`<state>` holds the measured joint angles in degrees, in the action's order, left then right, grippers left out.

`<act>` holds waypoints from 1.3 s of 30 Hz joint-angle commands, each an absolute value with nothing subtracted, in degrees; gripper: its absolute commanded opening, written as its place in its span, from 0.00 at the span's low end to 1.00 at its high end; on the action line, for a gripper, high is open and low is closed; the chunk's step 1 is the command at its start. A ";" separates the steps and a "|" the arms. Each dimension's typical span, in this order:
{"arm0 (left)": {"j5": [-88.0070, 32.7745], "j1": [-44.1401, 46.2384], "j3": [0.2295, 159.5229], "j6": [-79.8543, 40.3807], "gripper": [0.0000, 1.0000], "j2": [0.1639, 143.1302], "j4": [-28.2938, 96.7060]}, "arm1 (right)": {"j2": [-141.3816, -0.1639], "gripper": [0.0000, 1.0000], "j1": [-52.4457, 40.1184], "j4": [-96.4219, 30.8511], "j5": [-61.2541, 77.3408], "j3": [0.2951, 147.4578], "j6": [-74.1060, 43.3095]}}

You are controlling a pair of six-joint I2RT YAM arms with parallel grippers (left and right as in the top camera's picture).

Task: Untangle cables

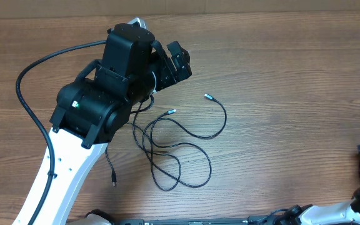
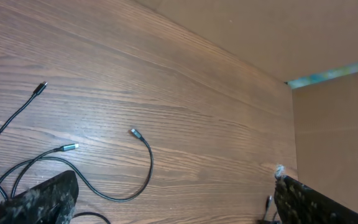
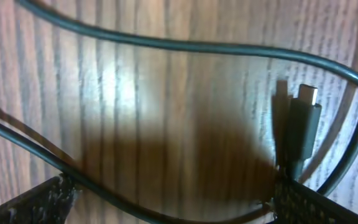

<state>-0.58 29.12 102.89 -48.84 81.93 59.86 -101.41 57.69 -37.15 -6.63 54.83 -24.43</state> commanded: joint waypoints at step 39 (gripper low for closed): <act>0.43 28.88 103.70 -47.11 1.00 82.50 59.81 | -68.36 1.00 46.83 -48.16 24.58 56.23 -12.01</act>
